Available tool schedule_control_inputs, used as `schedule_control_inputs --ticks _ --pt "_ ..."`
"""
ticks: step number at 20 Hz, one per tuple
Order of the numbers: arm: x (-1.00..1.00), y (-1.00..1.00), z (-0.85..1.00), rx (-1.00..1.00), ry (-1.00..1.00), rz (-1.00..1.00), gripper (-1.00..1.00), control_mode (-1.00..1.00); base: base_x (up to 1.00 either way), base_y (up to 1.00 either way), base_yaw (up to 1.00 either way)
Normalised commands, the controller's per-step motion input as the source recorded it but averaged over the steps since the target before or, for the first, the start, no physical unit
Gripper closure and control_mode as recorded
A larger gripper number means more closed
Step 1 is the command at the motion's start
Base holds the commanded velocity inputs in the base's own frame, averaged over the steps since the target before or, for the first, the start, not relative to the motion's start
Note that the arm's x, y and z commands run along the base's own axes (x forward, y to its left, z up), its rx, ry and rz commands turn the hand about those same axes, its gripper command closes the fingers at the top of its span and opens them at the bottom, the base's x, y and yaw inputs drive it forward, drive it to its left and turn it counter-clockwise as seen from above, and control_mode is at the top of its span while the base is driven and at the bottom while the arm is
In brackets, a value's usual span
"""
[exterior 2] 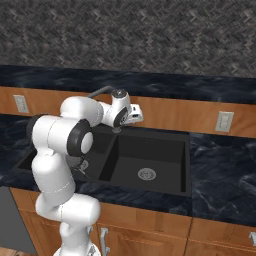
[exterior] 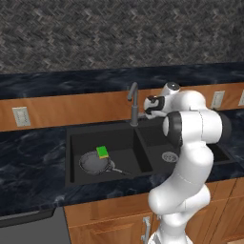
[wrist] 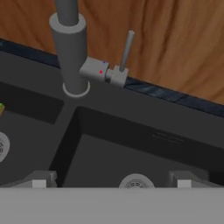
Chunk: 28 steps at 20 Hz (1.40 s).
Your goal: Pick the pan and sponge and place them into the sink. Then turn on the water.
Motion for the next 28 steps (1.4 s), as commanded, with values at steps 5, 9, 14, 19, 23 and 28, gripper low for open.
schedule_control_inputs --ticks 5,9,14,19,23,28 --pt "0.23 0.0 0.0 0.03 0.0 0.0 -1.0 -1.0 0.0 0.0 0.0" --pt "0.15 0.0 0.0 0.03 0.0 0.0 -1.0 -1.0 0.0 0.0 0.0" --pt "0.14 0.0 -0.03 0.04 0.0 0.0 -1.0 -1.0 0.0 0.0 0.0" --pt "0.22 0.0 -0.03 0.02 0.0 0.0 -1.0 -1.0 0.0 0.0 0.0" --pt "0.24 0.0 -0.14 0.01 0.0 0.0 -1.0 -1.0 0.0 0.0 0.0" --pt "0.19 0.0 -0.12 0.0 0.0 0.0 -1.0 -1.0 0.0 0.0 0.0"
